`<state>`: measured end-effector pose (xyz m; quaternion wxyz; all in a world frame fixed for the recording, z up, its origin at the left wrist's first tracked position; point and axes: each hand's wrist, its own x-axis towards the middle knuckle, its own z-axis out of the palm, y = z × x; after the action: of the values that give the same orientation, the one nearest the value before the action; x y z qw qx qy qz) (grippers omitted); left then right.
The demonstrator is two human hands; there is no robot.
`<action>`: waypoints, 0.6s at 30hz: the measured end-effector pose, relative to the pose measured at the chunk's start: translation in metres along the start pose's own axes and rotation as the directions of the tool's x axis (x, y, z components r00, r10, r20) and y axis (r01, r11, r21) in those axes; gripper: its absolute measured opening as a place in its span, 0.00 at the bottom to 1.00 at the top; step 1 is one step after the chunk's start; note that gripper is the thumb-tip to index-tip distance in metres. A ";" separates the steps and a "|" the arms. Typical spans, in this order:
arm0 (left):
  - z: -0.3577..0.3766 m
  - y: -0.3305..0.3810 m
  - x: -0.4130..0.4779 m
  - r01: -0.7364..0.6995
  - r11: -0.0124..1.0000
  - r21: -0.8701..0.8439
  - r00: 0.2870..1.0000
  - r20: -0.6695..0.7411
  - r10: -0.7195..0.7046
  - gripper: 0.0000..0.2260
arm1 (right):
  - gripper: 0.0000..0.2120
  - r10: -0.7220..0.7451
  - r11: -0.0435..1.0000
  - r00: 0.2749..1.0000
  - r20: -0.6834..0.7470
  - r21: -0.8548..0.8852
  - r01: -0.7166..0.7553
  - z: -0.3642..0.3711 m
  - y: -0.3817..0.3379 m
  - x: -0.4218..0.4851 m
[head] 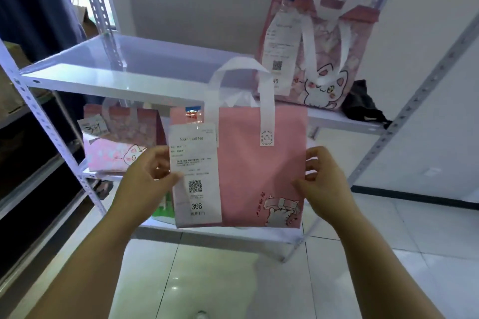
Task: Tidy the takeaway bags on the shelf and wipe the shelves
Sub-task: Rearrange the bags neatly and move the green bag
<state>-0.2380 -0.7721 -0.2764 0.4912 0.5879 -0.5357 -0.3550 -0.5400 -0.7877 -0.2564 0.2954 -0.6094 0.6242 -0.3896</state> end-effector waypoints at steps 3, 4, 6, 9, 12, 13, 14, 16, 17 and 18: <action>0.031 -0.017 0.009 0.063 0.997 0.051 0.995 0.073 -0.067 0.15 | 0.15 0.093 0.989 0.993 -0.074 -0.106 -0.100 -0.008 0.030 -0.002; 0.042 -0.023 0.012 0.080 0.994 0.068 0.992 0.092 -0.086 0.14 | 0.13 0.120 0.980 0.988 -0.100 -0.148 -0.134 -0.011 0.041 -0.002; 0.066 -0.036 0.019 0.097 0.989 0.111 0.985 0.129 -0.111 0.13 | 0.12 0.183 0.956 0.972 -0.146 -0.206 -0.211 -0.015 0.065 0.000; 0.100 -0.051 0.031 0.106 0.973 0.203 0.979 0.150 -0.138 0.12 | 0.11 0.296 0.909 0.937 -0.185 -0.247 -0.336 -0.018 0.098 0.008; 0.130 -0.063 0.047 0.126 0.958 0.259 0.972 0.160 -0.171 0.12 | 0.12 0.363 0.874 0.910 -0.200 -0.266 -0.407 -0.017 0.122 0.021; 0.139 -0.067 0.053 0.129 0.953 0.274 0.970 0.166 -0.179 0.12 | 0.13 0.382 0.868 0.902 -0.202 -0.257 -0.425 -0.016 0.129 0.026; 0.147 -0.071 0.058 0.130 0.950 0.284 0.968 0.173 -0.184 0.12 | 0.14 0.402 0.863 0.893 -0.204 -0.242 -0.444 -0.015 0.135 0.032; 0.162 -0.078 0.071 0.129 0.949 0.289 0.964 0.188 -0.188 0.10 | 0.17 0.435 0.855 0.875 -0.211 -0.207 -0.475 -0.012 0.144 0.044; 0.169 -0.082 0.078 0.124 0.947 0.295 0.963 0.195 -0.187 0.08 | 0.18 0.443 0.853 0.871 -0.213 -0.199 -0.482 -0.010 0.148 0.052; 0.175 -0.085 0.084 0.121 0.945 0.304 0.961 0.203 -0.189 0.07 | 0.19 0.445 0.851 0.870 -0.213 -0.201 -0.485 -0.009 0.151 0.059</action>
<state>-0.3652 -0.8942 -0.3947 0.3053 0.6488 -0.5868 -0.3763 -0.6327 -0.8525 -0.3736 0.2519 -0.4388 0.8184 -0.2726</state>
